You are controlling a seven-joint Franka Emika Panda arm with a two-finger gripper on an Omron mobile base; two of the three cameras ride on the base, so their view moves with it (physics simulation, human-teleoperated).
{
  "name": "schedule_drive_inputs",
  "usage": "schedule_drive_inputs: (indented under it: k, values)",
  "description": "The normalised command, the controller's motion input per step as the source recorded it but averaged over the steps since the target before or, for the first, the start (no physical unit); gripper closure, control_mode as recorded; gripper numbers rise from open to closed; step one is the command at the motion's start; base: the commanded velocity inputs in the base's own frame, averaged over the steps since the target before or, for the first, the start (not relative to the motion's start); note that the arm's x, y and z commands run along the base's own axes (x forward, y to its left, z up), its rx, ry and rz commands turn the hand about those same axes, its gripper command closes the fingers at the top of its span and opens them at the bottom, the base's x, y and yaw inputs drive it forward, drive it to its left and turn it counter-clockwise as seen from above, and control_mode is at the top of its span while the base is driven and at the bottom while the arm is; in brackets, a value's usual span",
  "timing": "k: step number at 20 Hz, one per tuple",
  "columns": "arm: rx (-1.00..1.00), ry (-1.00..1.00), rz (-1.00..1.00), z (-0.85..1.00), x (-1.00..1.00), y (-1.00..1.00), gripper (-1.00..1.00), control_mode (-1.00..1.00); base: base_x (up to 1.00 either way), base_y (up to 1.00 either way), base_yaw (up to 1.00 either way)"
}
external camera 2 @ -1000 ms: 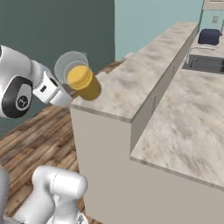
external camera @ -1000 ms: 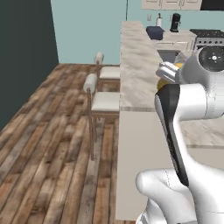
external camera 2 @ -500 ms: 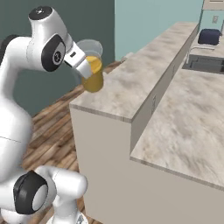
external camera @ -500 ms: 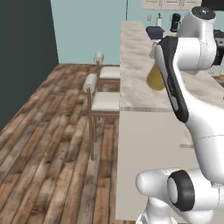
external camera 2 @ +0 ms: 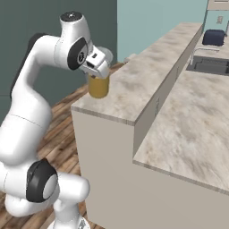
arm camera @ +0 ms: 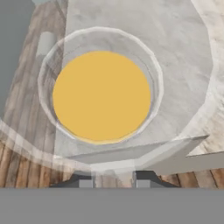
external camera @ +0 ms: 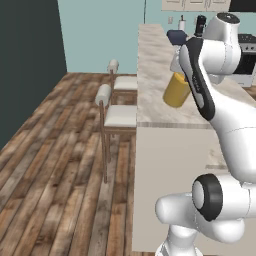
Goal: Place the pitcher and cup on the dining counter for serving.
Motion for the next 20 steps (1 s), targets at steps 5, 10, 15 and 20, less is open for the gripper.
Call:
schedule_drive_inputs:
  k: [5, 10, 15, 20]
  values:
    - [-0.07, 0.00, 0.00, 0.00, 0.95, 0.00, 1.00, -1.00, 0.00, 0.00, 0.00]
    - [-0.01, 0.08, 0.00, 0.00, 1.00, 0.00, 1.00, -1.00, 0.00, 0.00, 0.00]
    - [0.00, 0.18, 0.00, 0.00, 1.00, -0.04, 1.00, -1.00, 0.00, 0.00, 0.00]
    - [0.00, 0.21, 0.00, -0.29, 0.71, -0.15, 1.00, -1.00, 0.00, 0.00, 0.00]
